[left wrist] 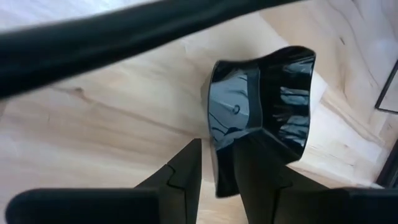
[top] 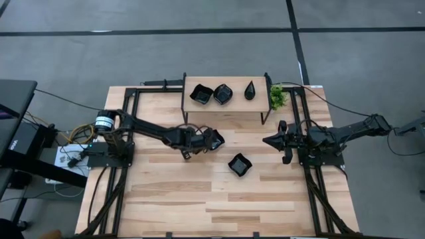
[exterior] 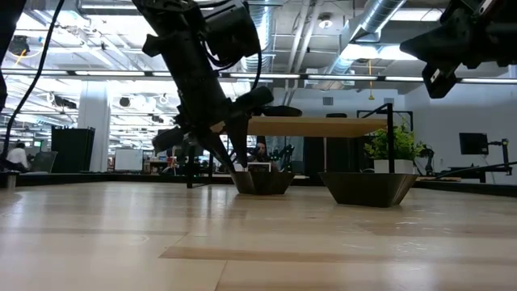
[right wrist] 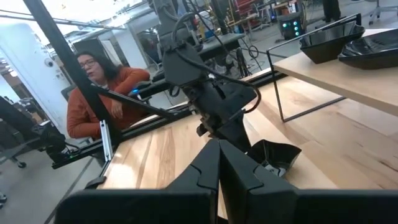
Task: Pick & Place Mini shaped plates
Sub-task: Stack the distorted square plate on top of the other distorted square plates on the shelf
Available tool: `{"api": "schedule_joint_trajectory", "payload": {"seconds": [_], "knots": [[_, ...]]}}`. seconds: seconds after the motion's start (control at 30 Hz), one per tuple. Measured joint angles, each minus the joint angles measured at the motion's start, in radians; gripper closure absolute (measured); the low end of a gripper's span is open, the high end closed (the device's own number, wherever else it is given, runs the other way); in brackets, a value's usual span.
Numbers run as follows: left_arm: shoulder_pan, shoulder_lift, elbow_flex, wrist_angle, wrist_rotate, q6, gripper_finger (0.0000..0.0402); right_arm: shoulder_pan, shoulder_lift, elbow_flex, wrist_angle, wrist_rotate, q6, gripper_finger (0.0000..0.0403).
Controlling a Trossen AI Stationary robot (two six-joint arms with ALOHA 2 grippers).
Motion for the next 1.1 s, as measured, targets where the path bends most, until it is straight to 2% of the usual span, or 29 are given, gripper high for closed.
{"api": "schedule_joint_trajectory", "payload": {"seconds": [0.67,0.87,1.1], "knots": [[0.029,0.053,0.0,0.03,0.031,0.018,0.0309,0.0,0.0,0.0,0.015,0.003,0.0,0.0403],[0.042,0.085,0.003,0.054,0.093,0.02,0.0309,0.0,0.0,0.0,0.017,0.003,0.0,0.0403],[0.039,0.077,0.001,0.049,0.081,0.02,0.0309,0.0,0.0,0.0,0.018,0.003,0.0,0.0403]]}}
